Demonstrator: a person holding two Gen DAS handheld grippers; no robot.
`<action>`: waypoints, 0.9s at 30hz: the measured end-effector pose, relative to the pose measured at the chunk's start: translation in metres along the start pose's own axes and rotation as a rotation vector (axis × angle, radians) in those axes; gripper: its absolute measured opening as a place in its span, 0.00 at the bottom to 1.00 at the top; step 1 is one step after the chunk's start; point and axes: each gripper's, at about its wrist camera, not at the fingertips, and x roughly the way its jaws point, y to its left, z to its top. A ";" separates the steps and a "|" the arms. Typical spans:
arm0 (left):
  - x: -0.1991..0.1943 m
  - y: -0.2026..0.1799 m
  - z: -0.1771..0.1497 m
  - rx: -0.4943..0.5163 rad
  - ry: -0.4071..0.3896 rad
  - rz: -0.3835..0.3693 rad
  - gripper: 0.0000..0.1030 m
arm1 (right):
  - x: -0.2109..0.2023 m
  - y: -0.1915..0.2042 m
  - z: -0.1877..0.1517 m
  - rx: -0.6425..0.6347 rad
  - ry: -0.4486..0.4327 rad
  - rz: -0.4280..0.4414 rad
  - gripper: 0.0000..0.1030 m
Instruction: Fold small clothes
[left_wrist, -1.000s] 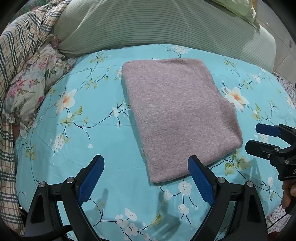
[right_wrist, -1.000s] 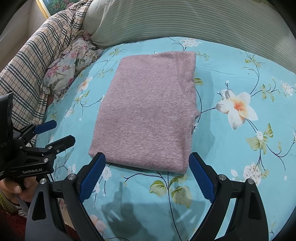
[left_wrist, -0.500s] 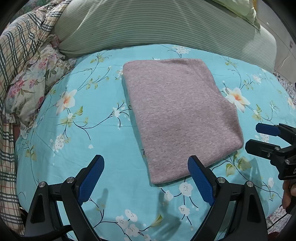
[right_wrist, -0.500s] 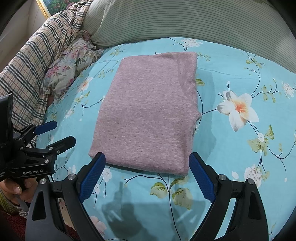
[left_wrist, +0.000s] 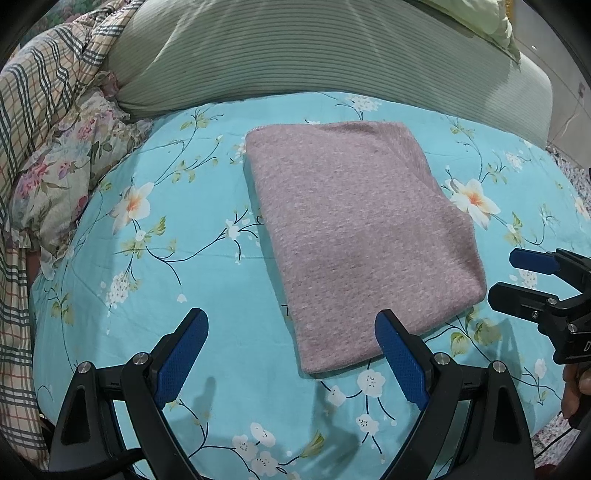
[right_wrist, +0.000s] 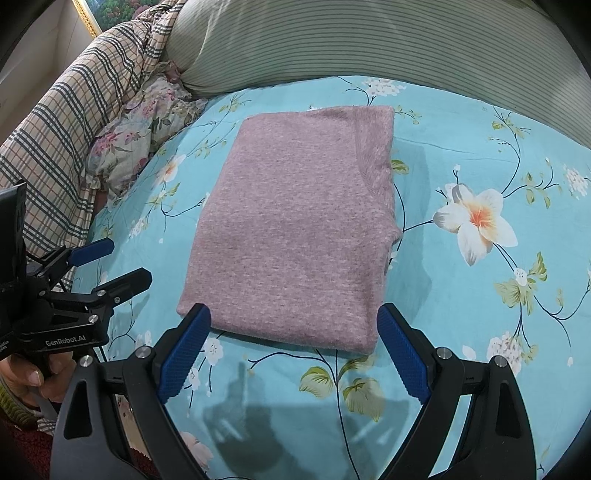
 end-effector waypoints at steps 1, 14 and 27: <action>0.000 0.000 0.000 0.000 0.000 0.001 0.90 | 0.000 0.000 0.000 -0.001 0.000 0.000 0.89; 0.000 0.000 0.001 -0.002 0.001 -0.001 0.90 | 0.000 0.000 0.001 0.000 0.001 0.001 0.89; 0.001 0.000 0.001 -0.001 0.001 0.000 0.90 | 0.001 0.000 0.003 0.001 0.000 0.001 0.89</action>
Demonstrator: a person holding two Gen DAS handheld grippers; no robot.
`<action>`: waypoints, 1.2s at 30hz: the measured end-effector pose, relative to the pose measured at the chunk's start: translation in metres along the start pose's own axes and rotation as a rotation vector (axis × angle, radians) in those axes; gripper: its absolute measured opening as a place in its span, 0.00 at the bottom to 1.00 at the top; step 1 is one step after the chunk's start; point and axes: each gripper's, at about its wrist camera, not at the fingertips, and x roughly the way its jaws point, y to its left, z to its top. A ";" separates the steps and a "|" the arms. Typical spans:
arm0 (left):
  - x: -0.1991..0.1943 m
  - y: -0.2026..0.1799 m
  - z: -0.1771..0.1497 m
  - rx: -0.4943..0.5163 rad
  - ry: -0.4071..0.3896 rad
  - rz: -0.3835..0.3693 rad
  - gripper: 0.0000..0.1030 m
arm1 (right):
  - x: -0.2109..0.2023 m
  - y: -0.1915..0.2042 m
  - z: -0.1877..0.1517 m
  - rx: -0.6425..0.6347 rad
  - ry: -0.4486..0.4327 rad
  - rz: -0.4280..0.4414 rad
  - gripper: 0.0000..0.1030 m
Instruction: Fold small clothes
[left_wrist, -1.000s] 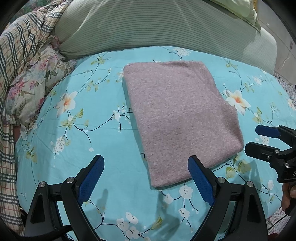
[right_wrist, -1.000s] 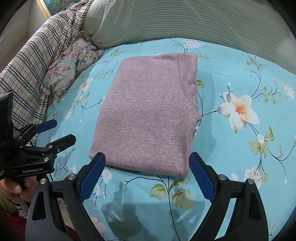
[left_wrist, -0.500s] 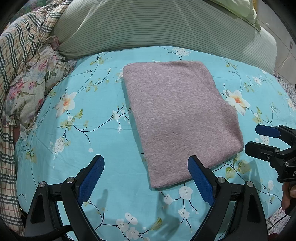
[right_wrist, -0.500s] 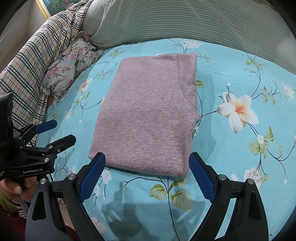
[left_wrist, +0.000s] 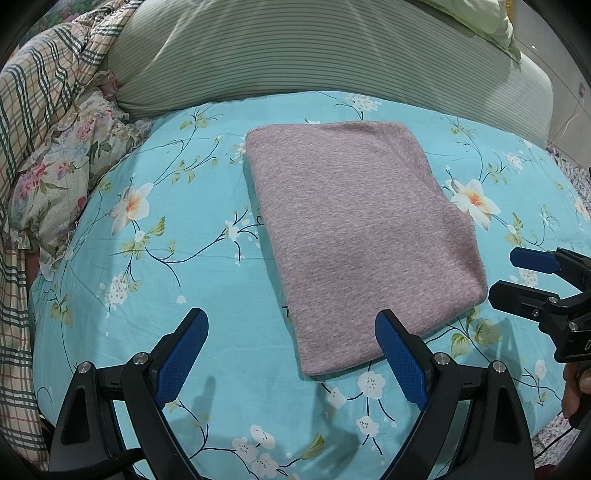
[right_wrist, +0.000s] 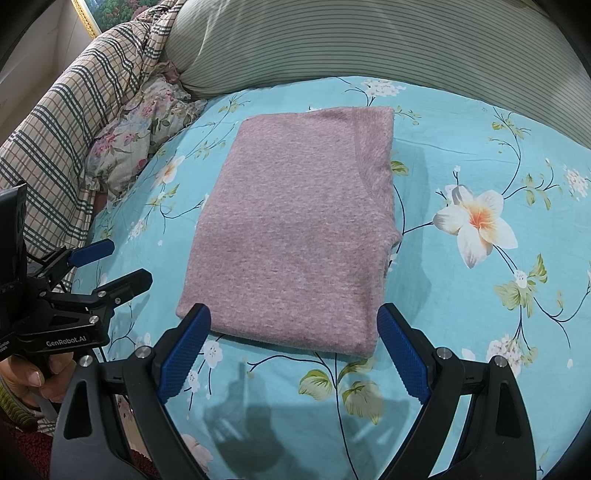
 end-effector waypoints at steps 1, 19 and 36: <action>0.001 0.000 0.001 0.000 0.000 0.000 0.90 | 0.000 0.000 0.000 -0.001 0.000 -0.001 0.89; 0.006 -0.002 0.008 0.008 0.001 -0.002 0.90 | 0.005 -0.006 0.015 -0.002 -0.014 -0.001 0.89; 0.010 -0.003 0.015 0.008 -0.022 0.036 0.89 | 0.011 -0.016 0.022 0.004 -0.017 -0.010 0.89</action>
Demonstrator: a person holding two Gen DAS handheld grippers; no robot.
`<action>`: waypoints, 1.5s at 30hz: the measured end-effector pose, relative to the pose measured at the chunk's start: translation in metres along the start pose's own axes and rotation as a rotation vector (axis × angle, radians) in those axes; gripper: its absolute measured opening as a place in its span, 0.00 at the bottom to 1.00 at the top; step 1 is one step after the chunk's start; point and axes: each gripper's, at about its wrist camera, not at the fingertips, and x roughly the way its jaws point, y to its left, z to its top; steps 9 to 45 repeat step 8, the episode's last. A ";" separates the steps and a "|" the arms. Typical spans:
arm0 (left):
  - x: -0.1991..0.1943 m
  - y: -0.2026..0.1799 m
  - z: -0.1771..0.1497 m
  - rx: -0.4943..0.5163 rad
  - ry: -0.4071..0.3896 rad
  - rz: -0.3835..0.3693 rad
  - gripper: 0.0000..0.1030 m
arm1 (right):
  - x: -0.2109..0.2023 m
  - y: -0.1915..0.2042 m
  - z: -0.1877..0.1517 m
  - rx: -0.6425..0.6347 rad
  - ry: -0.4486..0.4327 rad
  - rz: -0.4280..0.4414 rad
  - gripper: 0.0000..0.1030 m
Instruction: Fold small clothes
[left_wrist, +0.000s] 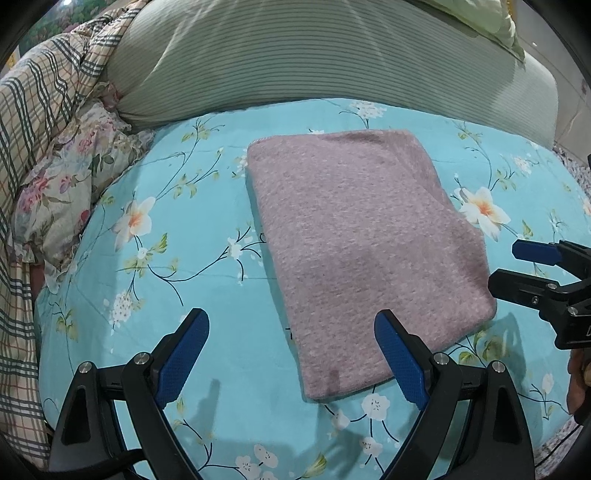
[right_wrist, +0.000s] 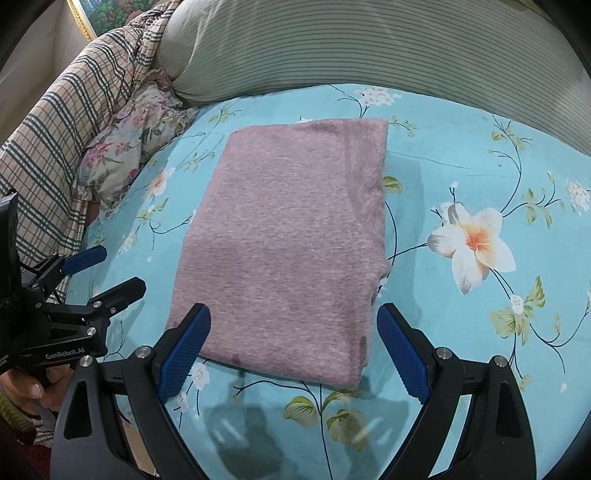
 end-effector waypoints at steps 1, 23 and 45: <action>0.001 0.001 0.000 -0.002 0.001 0.001 0.89 | 0.001 -0.001 0.001 0.001 0.001 -0.001 0.89; 0.007 0.011 0.008 -0.034 -0.004 0.006 0.89 | 0.006 -0.004 0.006 0.002 -0.004 -0.016 0.89; 0.007 0.011 0.008 -0.034 -0.004 0.006 0.89 | 0.006 -0.004 0.006 0.002 -0.004 -0.016 0.89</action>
